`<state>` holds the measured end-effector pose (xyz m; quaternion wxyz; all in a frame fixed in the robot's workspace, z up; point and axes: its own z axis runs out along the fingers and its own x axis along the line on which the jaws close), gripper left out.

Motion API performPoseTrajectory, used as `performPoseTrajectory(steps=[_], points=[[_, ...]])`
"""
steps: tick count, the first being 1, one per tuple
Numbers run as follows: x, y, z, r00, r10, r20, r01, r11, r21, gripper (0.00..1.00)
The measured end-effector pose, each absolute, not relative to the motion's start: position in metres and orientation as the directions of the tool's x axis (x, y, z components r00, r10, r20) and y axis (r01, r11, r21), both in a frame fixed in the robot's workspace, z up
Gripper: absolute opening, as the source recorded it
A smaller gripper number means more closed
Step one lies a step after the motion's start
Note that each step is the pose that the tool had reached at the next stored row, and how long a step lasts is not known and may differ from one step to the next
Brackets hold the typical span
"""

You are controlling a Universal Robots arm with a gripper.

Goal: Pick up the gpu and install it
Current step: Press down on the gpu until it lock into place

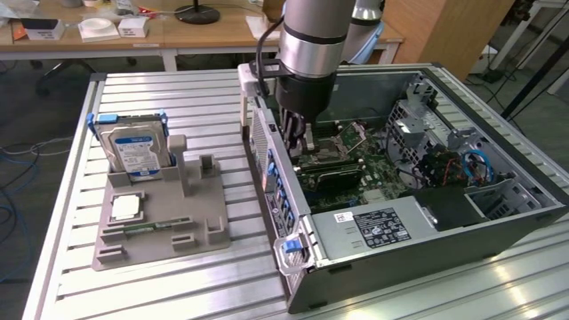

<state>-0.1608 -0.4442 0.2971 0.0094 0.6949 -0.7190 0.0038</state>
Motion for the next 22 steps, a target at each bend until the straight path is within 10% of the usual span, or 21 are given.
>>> performPoseTrajectory(steps=[22], points=[[-0.154,-0.455,0.292,-0.040,-0.999,0.007,-0.999,0.040,0.005,0.11]])
